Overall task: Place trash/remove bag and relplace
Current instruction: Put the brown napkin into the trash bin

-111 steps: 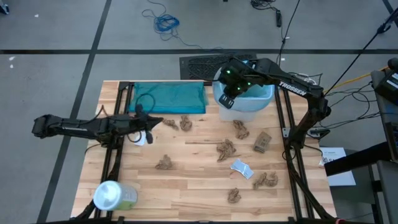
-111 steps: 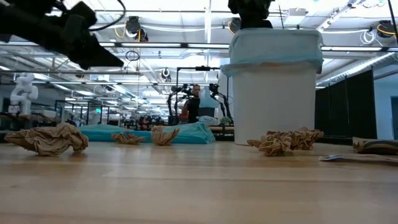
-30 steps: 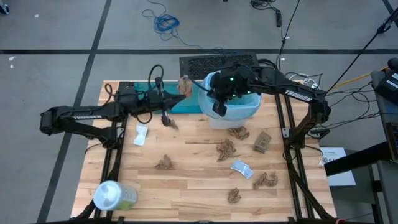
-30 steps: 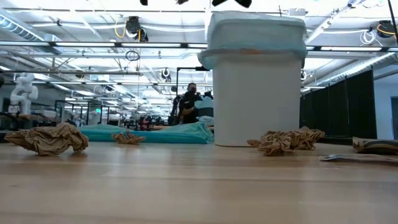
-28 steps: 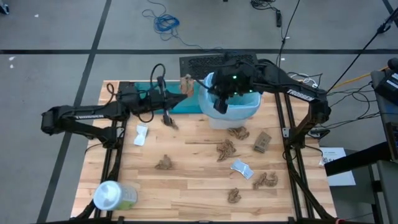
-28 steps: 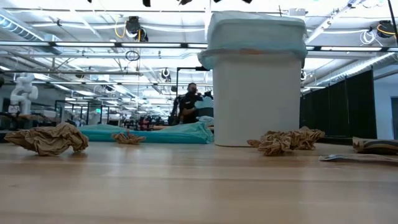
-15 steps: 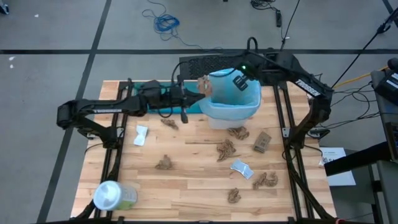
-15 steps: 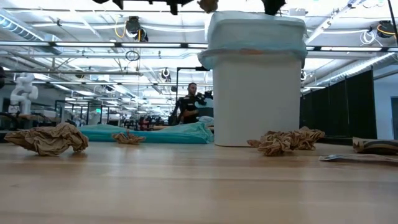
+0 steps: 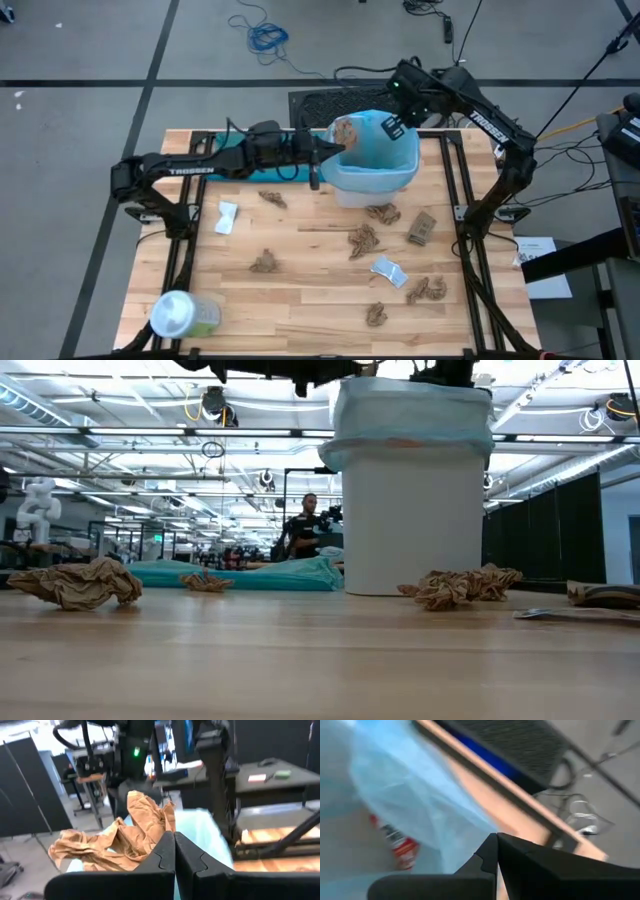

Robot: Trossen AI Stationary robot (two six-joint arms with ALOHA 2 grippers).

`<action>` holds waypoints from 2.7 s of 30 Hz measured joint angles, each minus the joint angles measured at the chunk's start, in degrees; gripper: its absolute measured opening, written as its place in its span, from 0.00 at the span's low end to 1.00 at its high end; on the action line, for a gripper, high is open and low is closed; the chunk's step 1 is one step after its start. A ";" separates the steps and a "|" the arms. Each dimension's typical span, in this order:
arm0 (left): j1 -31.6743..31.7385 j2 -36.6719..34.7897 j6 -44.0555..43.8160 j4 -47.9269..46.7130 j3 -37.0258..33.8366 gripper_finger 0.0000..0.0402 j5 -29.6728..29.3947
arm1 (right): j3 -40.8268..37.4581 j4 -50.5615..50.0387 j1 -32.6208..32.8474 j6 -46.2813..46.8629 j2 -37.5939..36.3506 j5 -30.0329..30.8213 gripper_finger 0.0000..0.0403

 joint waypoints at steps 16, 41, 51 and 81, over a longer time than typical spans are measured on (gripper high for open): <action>1.12 1.47 4.06 -2.70 0.54 0.00 -4.60 | 0.66 7.29 6.31 -3.00 -0.11 -6.79 0.00; 0.45 7.47 14.18 -20.68 16.62 0.29 -7.86 | 7.80 7.54 6.61 -9.81 -0.28 -3.97 0.09; -2.39 -6.69 10.52 -57.56 16.69 0.12 -17.46 | 7.80 8.03 8.56 -11.48 -1.03 -4.02 0.21; 3.72 -6.85 7.96 -59.38 -17.74 0.03 -8.66 | 7.80 10.16 16.99 -11.28 -1.03 -4.06 0.26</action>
